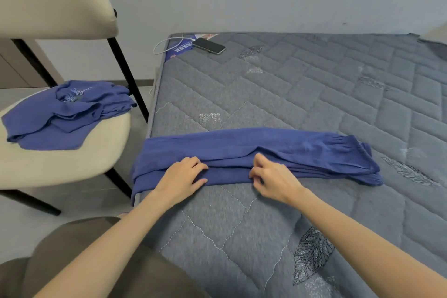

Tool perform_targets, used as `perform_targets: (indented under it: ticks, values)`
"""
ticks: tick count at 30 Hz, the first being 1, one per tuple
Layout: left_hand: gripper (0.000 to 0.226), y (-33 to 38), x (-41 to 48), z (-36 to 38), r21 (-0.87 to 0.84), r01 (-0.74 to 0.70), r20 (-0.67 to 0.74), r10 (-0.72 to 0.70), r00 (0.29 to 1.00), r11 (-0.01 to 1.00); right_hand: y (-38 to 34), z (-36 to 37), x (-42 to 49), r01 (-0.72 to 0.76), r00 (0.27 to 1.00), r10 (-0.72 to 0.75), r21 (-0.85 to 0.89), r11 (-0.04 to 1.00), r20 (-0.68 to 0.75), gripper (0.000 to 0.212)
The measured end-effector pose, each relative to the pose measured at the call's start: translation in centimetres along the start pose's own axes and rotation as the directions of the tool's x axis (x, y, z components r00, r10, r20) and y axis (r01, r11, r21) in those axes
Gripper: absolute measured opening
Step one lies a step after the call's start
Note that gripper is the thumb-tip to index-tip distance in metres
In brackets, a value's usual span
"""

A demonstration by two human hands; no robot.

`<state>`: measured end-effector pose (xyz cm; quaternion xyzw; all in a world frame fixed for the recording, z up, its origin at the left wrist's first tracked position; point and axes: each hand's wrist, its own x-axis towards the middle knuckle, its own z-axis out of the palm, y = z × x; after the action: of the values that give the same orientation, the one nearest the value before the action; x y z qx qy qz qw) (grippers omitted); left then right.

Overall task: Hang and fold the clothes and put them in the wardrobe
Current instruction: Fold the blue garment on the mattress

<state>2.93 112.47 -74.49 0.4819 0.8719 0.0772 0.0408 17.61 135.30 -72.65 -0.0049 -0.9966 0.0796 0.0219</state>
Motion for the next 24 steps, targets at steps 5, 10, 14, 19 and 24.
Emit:
perform_targets:
  ticks: [5,10,14,19,24]
  values:
    - [0.086,-1.1,-0.8,0.3,0.038,0.255,0.192,-0.258,0.947,0.966,-0.2,1.2,1.3,-0.069,0.972,0.095,-0.125,0.990,0.216,0.062]
    - [0.092,-2.0,-0.2,-1.3,0.038,0.266,0.190,-0.268,0.944,0.963,0.9,-0.1,3.2,-0.216,0.936,0.244,-0.132,0.967,0.256,0.057]
    - [0.028,-2.5,0.2,-2.0,0.020,0.184,0.034,-0.185,0.982,0.983,1.4,-0.9,4.5,-0.323,0.936,0.322,-0.021,0.946,0.143,0.027]
    - [0.020,-3.0,0.6,-2.8,-0.480,0.305,-0.063,-0.379,0.923,0.822,2.1,-1.4,5.0,-0.380,0.922,0.386,0.163,0.910,-0.005,0.029]
    - [0.024,-3.2,0.3,-2.4,-0.558,0.222,0.046,-0.237,0.970,0.800,2.4,-0.9,4.2,-0.322,0.946,0.322,0.104,0.941,0.017,0.028]
